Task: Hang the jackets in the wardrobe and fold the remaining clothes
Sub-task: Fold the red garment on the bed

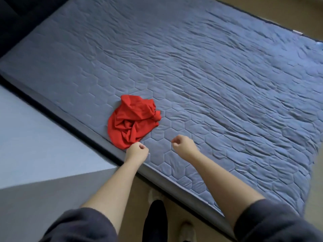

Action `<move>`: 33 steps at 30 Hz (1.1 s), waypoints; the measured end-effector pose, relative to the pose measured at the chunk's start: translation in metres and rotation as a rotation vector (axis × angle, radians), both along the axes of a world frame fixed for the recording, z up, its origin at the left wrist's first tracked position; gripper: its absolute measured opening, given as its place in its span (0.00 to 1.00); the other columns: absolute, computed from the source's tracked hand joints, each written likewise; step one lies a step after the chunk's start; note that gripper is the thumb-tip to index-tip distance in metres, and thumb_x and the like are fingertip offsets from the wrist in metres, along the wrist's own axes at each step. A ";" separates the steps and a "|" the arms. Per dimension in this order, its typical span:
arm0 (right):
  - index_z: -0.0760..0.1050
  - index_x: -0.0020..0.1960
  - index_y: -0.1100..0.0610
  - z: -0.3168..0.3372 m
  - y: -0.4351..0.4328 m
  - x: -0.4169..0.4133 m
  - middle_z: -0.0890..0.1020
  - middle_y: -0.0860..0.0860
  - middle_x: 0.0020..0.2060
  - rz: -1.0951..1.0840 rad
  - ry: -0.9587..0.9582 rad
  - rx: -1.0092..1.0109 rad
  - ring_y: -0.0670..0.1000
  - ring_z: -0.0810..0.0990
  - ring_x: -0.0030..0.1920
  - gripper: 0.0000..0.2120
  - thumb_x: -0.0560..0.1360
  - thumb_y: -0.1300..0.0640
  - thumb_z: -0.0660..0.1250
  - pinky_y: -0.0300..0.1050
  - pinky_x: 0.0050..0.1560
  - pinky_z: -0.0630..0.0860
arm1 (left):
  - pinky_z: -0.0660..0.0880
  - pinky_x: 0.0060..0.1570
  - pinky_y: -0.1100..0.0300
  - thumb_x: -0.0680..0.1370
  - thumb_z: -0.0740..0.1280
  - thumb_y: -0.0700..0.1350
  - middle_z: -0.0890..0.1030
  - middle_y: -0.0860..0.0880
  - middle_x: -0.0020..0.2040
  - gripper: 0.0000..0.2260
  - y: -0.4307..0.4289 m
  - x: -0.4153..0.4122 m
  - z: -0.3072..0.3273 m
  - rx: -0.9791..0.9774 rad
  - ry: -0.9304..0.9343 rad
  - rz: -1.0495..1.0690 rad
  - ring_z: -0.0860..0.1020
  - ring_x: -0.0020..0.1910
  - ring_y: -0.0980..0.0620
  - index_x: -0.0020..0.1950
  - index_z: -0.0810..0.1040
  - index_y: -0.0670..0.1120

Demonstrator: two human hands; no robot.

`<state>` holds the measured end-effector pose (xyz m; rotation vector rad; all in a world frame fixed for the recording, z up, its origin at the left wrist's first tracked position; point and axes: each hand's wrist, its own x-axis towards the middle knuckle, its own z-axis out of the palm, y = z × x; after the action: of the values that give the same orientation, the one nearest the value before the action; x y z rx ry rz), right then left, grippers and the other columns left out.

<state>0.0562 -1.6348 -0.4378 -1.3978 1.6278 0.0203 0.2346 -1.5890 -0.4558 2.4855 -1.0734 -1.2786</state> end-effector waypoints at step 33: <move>0.67 0.35 0.57 -0.096 -0.037 -0.045 0.68 0.54 0.31 -1.263 -0.432 0.106 0.49 0.67 0.32 0.12 0.71 0.70 0.61 0.44 0.35 0.70 | 0.77 0.48 0.54 0.71 0.72 0.43 0.80 0.43 0.49 0.16 -0.067 0.026 -0.077 -0.002 0.402 0.638 0.79 0.45 0.45 0.57 0.75 0.41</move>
<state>0.0110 -1.6717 -0.5338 -0.0877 1.8100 -0.8428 0.2603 -1.6563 -0.5326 2.1469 -0.1629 -1.4405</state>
